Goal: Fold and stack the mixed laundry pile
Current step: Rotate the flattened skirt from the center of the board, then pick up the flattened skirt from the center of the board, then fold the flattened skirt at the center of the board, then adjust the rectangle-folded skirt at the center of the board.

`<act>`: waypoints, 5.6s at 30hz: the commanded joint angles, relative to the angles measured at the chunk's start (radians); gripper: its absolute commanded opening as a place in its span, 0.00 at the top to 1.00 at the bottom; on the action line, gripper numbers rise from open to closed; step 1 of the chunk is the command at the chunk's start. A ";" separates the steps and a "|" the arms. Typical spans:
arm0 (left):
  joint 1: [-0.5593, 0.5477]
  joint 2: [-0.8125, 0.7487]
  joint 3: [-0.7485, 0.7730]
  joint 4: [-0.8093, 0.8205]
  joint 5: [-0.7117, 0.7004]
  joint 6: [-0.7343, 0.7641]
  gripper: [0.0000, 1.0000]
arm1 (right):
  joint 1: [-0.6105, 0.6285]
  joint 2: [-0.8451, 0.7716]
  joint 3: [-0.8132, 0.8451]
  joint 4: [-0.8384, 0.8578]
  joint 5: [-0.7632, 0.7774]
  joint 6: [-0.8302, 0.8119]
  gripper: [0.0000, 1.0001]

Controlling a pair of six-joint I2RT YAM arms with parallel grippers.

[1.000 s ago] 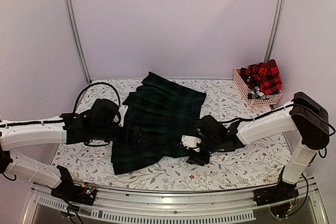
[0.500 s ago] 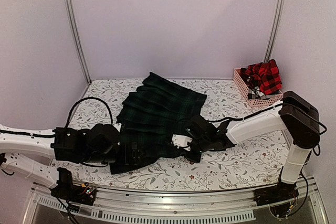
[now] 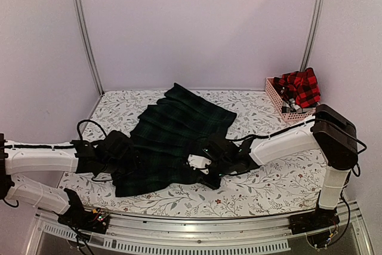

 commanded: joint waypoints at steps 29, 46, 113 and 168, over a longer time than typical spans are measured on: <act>0.467 0.240 0.338 0.236 0.147 0.328 0.00 | 0.011 0.305 0.349 -0.061 -0.135 0.314 1.00; 0.460 -0.223 -0.157 0.106 0.130 -0.143 0.00 | 0.010 0.372 0.482 -0.115 -0.209 0.354 1.00; 0.384 1.124 1.463 0.155 0.268 0.469 1.00 | -0.509 0.148 0.065 0.582 -0.876 0.887 1.00; 0.160 0.614 0.582 0.462 0.404 0.890 0.10 | -0.631 -0.048 -0.186 0.277 -0.578 0.717 0.57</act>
